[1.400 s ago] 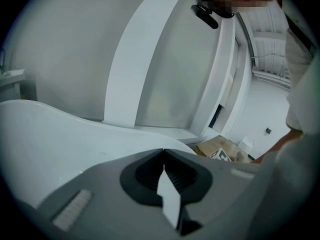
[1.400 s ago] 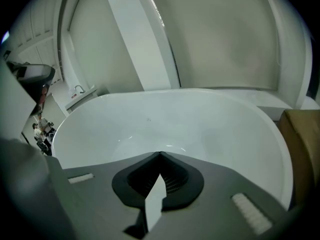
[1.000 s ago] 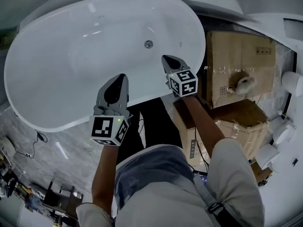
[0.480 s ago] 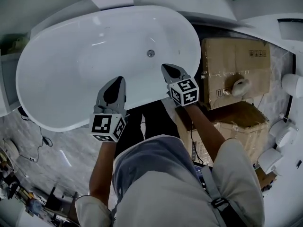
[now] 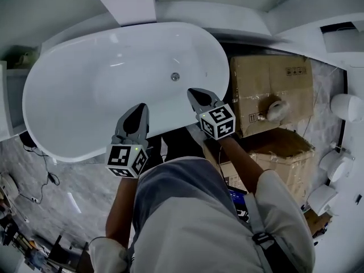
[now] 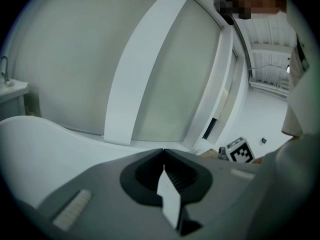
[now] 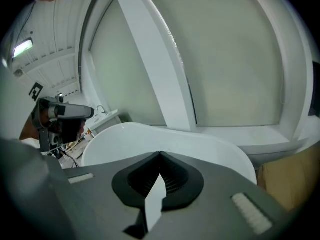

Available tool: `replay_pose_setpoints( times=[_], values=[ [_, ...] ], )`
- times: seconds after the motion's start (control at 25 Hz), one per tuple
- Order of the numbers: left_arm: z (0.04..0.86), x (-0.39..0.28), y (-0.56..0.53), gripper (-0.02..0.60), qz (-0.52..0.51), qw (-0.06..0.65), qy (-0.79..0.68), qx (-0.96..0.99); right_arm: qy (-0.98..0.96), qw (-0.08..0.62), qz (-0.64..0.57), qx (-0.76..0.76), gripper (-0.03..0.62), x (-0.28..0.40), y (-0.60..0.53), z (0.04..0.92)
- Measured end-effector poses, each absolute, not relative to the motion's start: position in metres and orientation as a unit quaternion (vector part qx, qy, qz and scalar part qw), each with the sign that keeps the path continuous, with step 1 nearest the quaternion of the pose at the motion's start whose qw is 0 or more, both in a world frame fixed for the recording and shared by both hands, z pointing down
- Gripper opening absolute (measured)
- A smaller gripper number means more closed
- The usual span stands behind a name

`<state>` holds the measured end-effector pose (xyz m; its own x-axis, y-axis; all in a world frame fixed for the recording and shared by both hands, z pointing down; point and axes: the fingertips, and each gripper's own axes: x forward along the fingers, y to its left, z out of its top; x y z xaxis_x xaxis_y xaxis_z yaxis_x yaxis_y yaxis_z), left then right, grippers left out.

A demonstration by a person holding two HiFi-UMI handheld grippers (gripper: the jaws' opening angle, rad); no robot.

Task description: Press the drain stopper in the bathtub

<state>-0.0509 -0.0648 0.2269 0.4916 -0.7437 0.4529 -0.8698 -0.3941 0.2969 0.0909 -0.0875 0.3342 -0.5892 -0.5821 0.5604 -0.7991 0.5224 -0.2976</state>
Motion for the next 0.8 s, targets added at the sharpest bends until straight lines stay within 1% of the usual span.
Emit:
replay_pose_setpoints(
  times=[0.12,0.36,0.48,0.8],
  values=[
    [0.203,-0.042,-0.061,0.000,0.121,0.239,-0.482,0.834,-0.853,0.206,0.260,0.403,-0.006,0.095,-0.087,0.316],
    [0.178,-0.024,-0.058,0.000,0.103,0.232,-0.477,0.842,-0.859,0.200,0.244,0.402,-0.006,0.114,-0.087,0.273],
    [0.167,-0.025,-0.058,0.000,0.091,0.225,-0.482,0.842,-0.861,0.206,0.232,0.402,-0.006,0.118,-0.086,0.255],
    [0.141,-0.039,-0.040,0.000,0.074,0.211,-0.503,0.835,-0.876,0.178,0.209,0.396,-0.006,0.119,-0.072,0.204]
  ],
)
